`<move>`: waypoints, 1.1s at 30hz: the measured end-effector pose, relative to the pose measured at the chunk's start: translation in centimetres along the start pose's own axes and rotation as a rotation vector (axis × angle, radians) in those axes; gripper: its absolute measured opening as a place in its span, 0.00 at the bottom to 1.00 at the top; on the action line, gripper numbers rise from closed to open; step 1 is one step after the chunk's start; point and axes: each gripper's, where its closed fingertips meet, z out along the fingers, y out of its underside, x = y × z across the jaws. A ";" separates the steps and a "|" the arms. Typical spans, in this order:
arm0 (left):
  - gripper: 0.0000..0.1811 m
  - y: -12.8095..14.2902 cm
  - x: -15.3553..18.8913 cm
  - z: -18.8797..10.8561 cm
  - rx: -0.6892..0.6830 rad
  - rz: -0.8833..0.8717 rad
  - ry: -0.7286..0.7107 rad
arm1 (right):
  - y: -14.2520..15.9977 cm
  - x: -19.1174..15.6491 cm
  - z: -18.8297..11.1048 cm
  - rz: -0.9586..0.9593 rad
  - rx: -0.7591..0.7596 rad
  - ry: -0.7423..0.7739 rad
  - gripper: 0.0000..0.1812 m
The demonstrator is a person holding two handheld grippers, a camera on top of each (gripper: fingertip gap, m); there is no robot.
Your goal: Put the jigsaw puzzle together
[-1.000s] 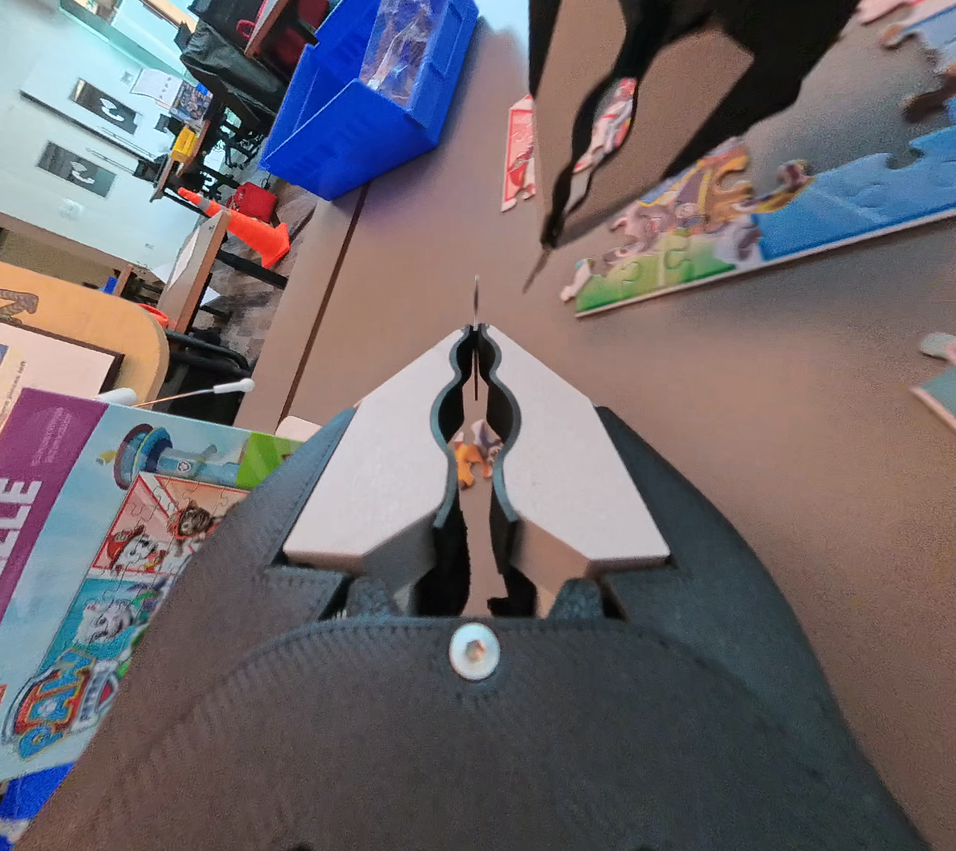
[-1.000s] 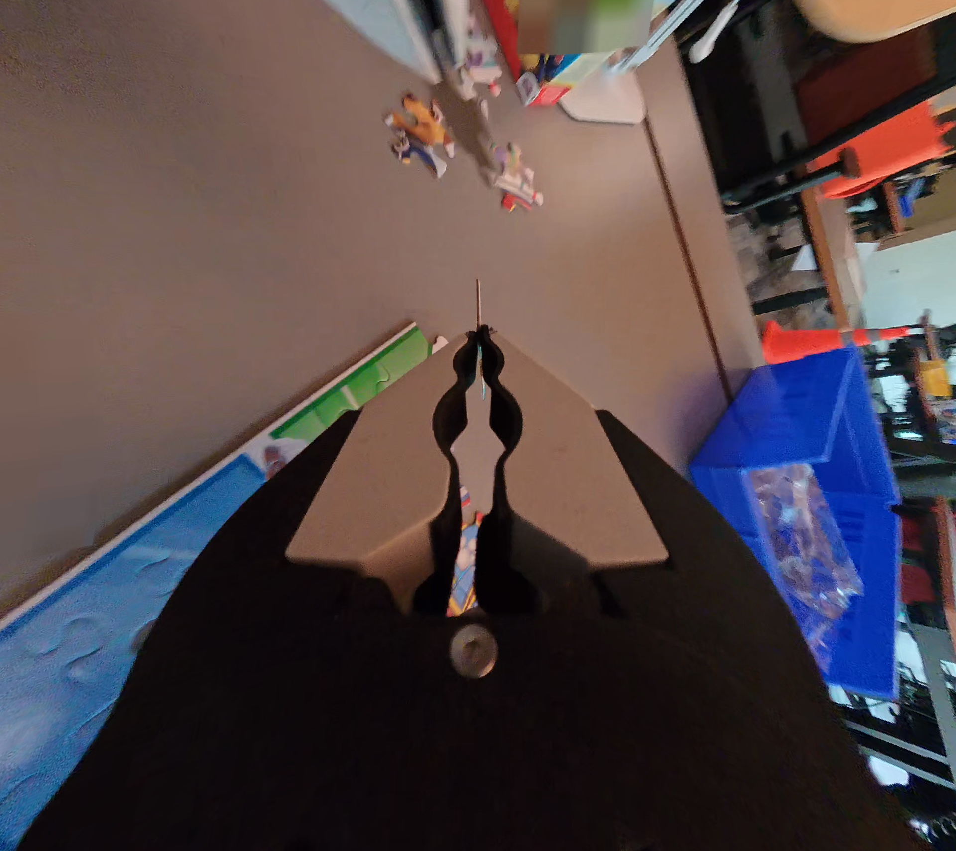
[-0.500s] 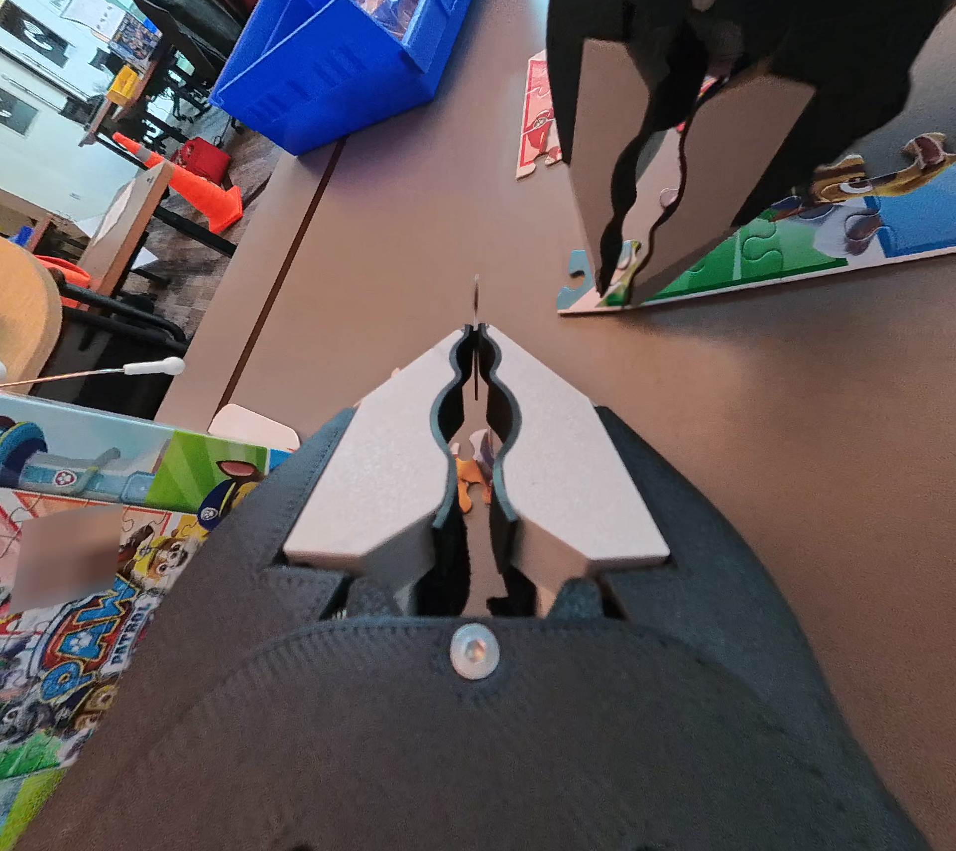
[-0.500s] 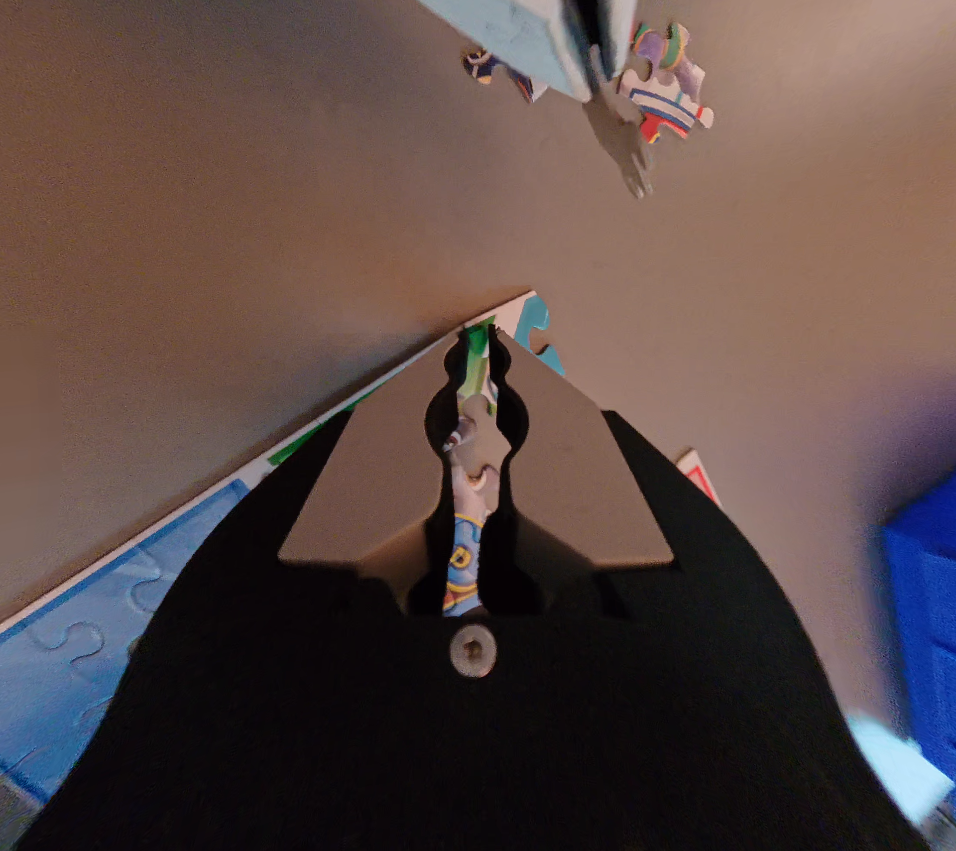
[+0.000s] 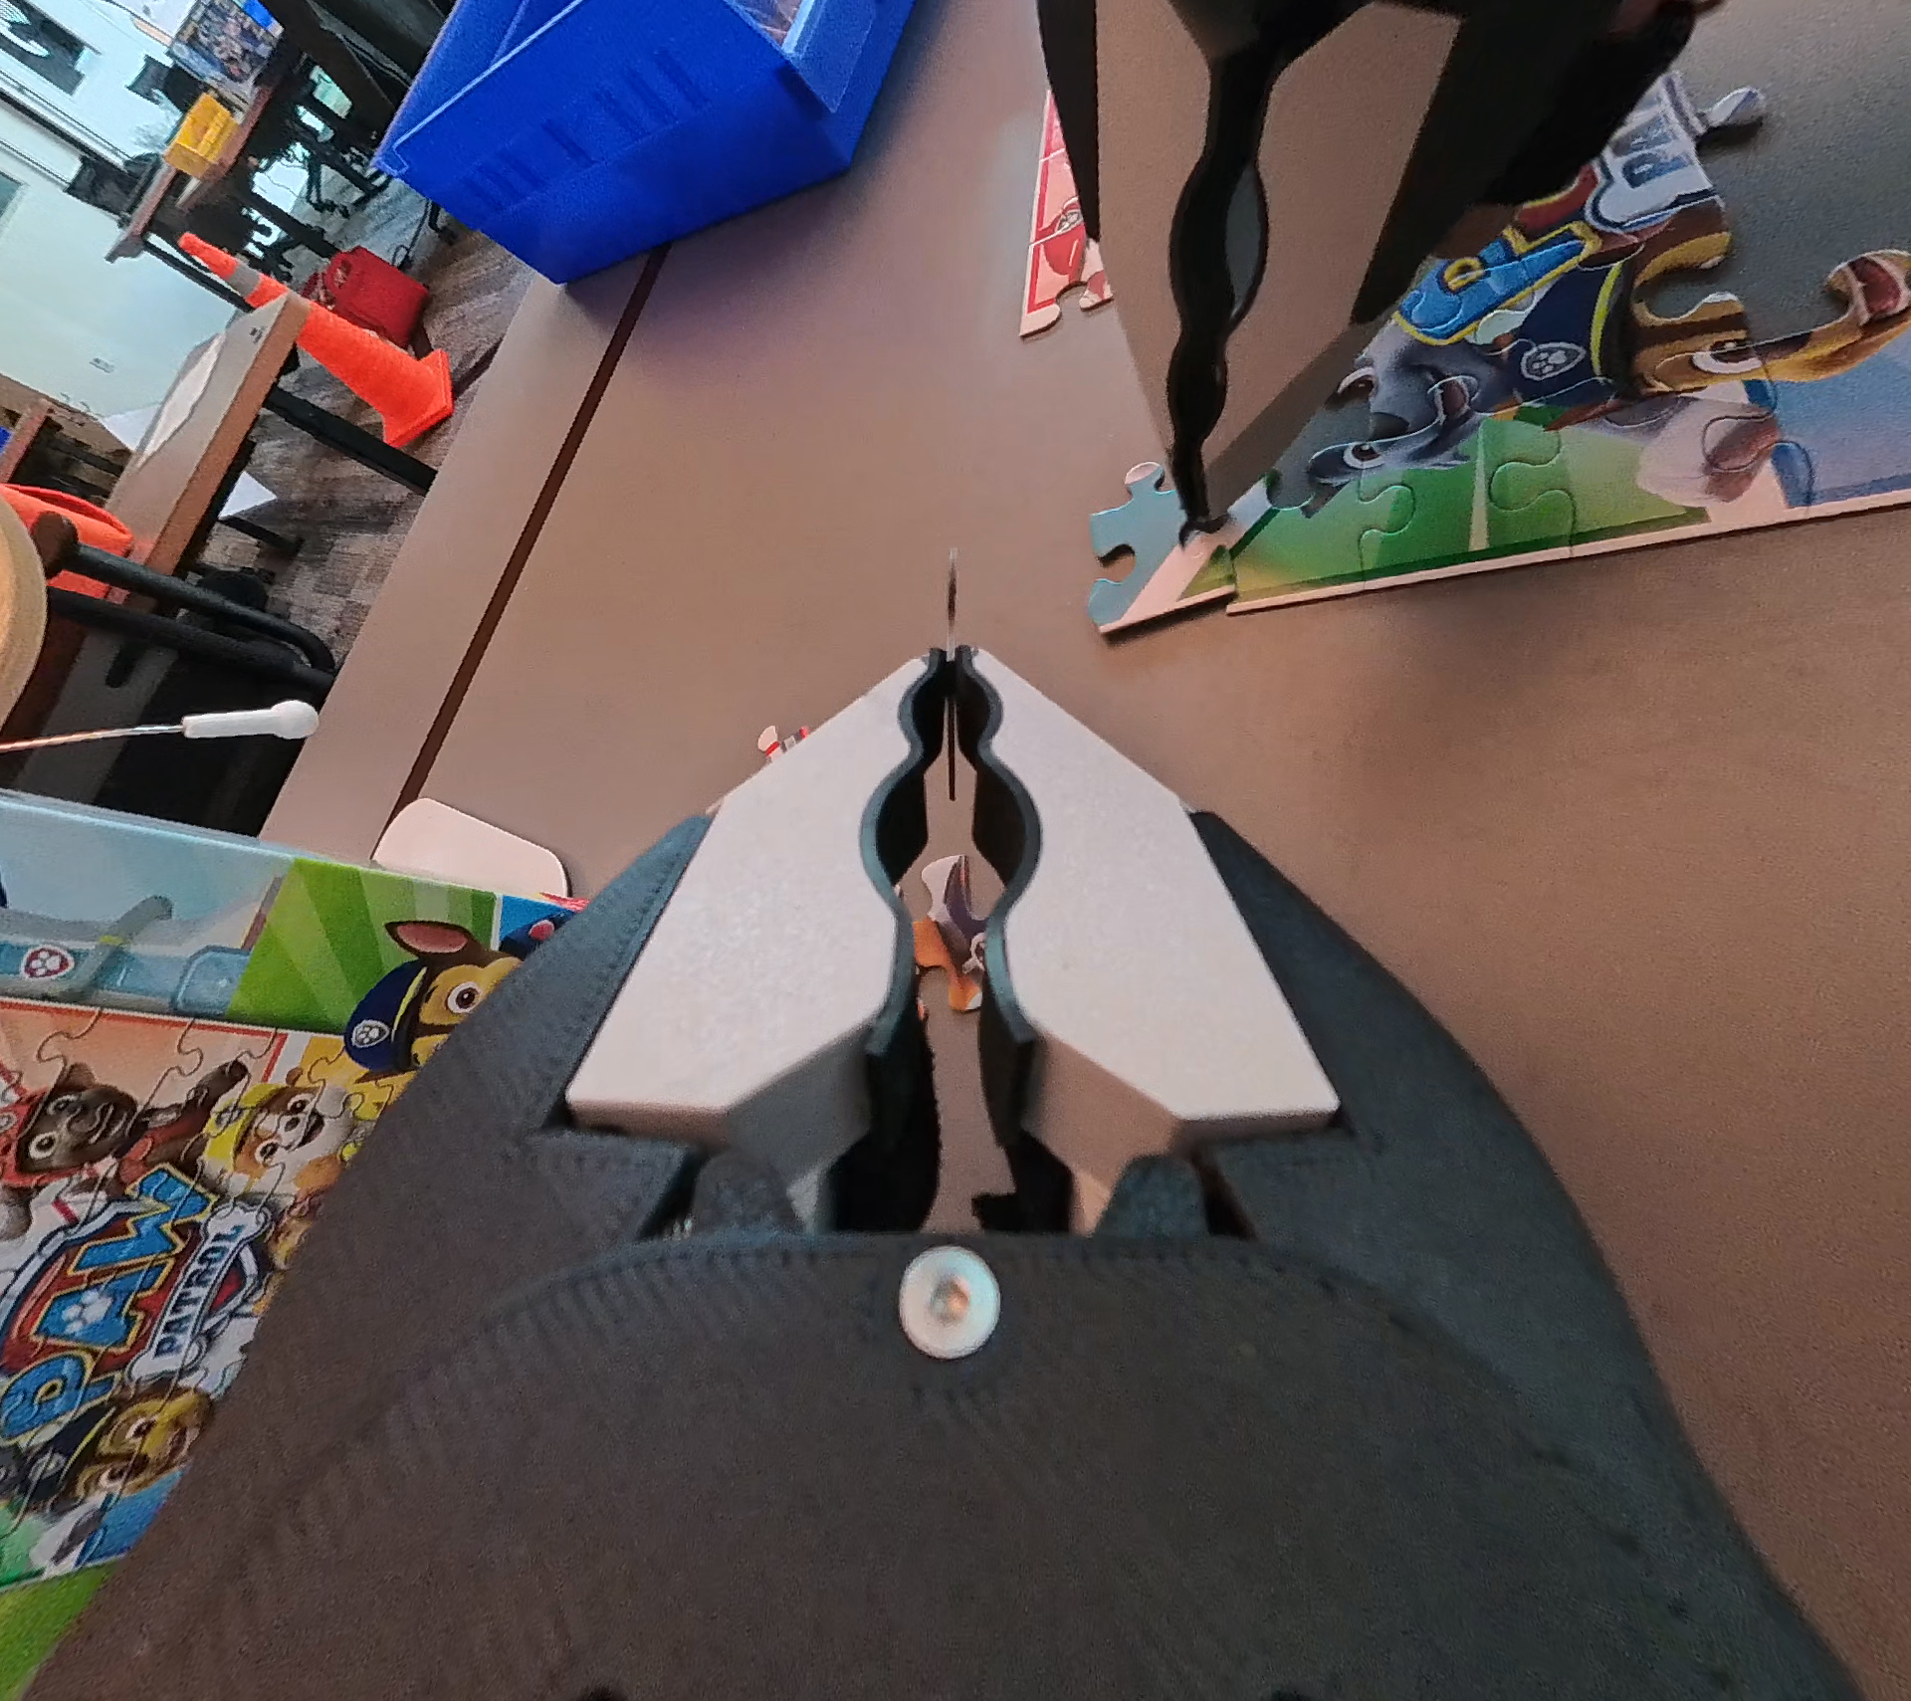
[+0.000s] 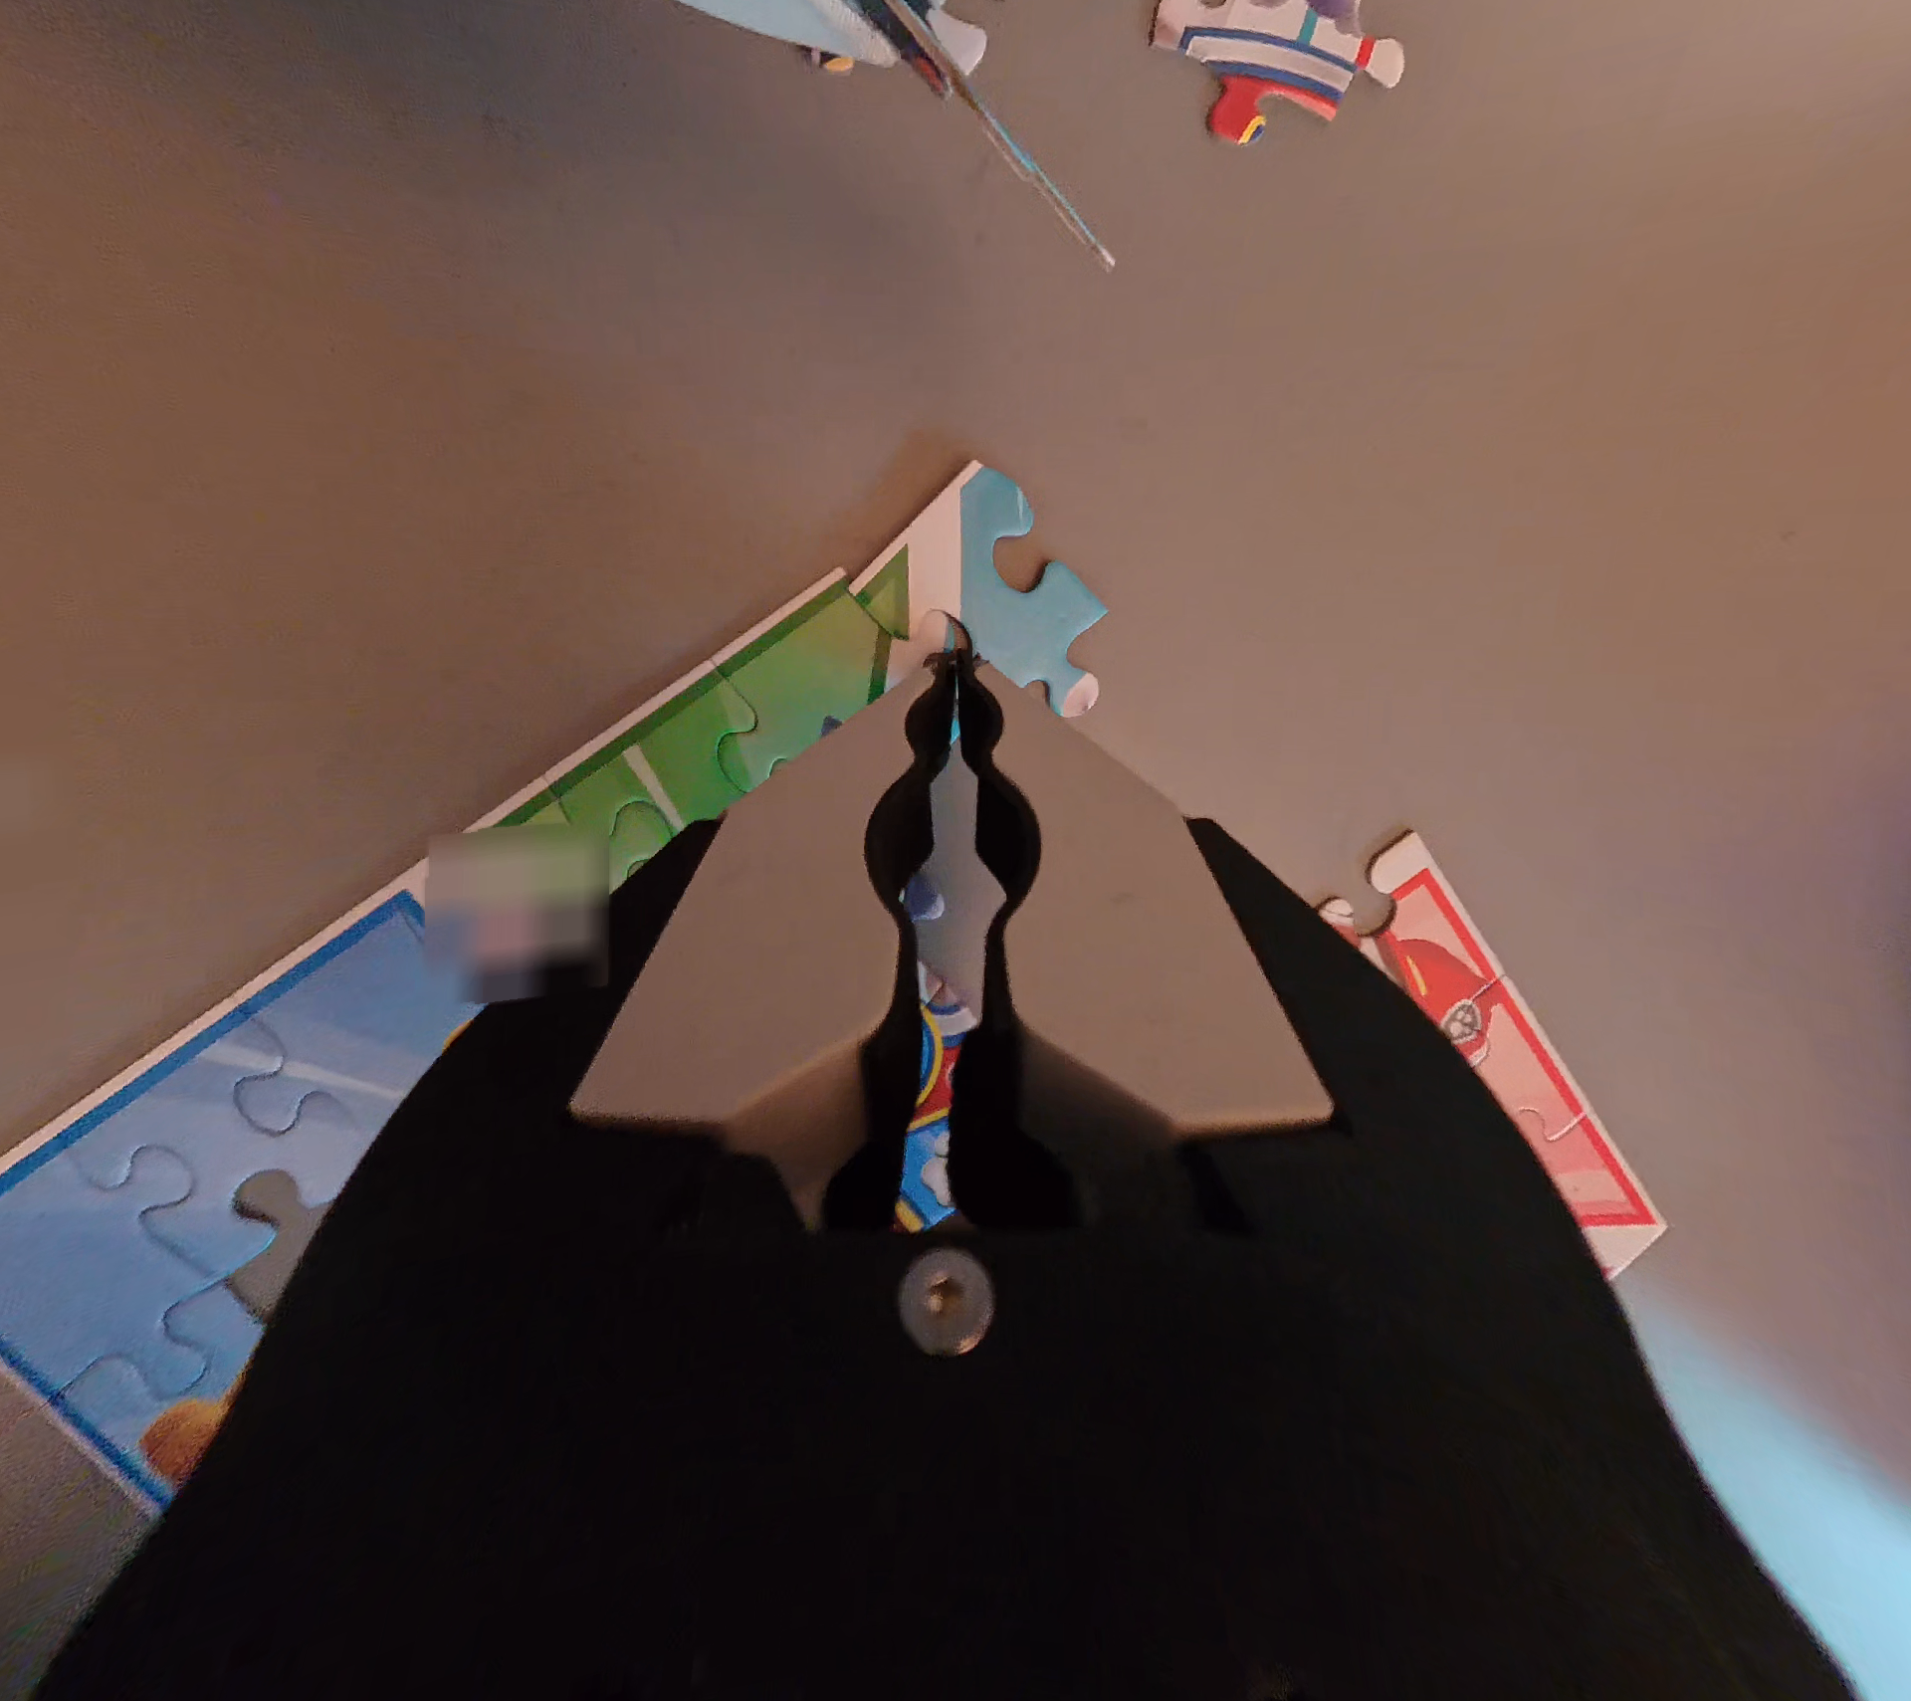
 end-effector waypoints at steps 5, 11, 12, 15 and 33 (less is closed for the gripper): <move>0.00 0.1 0.2 0.2 -0.002 -0.006 0.015 | -0.5 -0.1 -0.5 0.016 -0.009 -0.034 0.00; 0.00 0.1 0.4 0.4 -0.008 -0.002 0.020 | -0.8 -0.8 0.3 0.031 -0.035 -0.060 0.00; 0.00 0.1 0.4 0.4 -0.008 -0.005 0.020 | -1.1 -0.9 0.2 0.027 -0.025 -0.059 0.00; 0.00 0.2 0.3 0.5 -0.006 -0.012 0.021 | -1.4 -0.9 0.4 0.041 -0.027 -0.065 0.00; 0.00 0.5 0.3 0.8 -0.013 -0.016 0.027 | -0.9 0.3 0.5 0.068 -0.029 -0.074 0.00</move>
